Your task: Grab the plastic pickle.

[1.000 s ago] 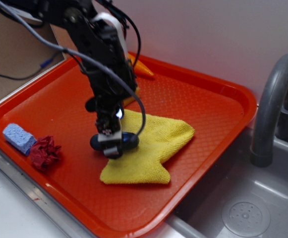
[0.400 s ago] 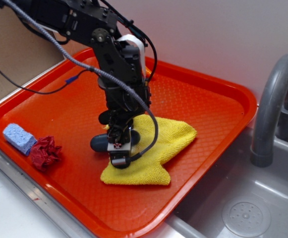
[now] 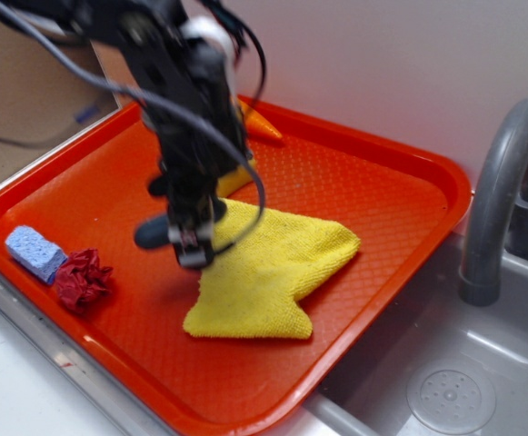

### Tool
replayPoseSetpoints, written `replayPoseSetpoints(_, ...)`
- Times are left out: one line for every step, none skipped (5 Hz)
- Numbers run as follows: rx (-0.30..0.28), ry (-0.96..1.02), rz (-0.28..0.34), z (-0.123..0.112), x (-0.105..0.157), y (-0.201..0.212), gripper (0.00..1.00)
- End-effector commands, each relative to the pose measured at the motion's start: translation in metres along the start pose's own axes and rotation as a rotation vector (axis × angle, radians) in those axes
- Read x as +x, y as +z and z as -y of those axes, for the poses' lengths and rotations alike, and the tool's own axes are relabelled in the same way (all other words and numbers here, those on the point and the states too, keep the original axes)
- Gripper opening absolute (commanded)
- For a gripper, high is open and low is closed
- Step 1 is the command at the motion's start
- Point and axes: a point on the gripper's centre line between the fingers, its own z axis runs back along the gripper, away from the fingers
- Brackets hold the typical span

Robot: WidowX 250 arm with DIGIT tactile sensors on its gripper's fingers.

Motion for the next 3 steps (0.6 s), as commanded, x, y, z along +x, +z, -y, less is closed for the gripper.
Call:
replayPoseSetpoints(-0.017, 0.453, 0.096, -0.050, -0.050, 0.096, 0.00)
replayPoseSetpoints(0.010, 0.625, 0.123, -0.069, -0.087, 0.119, 0.00)
replayPoseSetpoints(0.083, 0.784, 0.212, -0.082, -0.134, 0.149, 0.00)
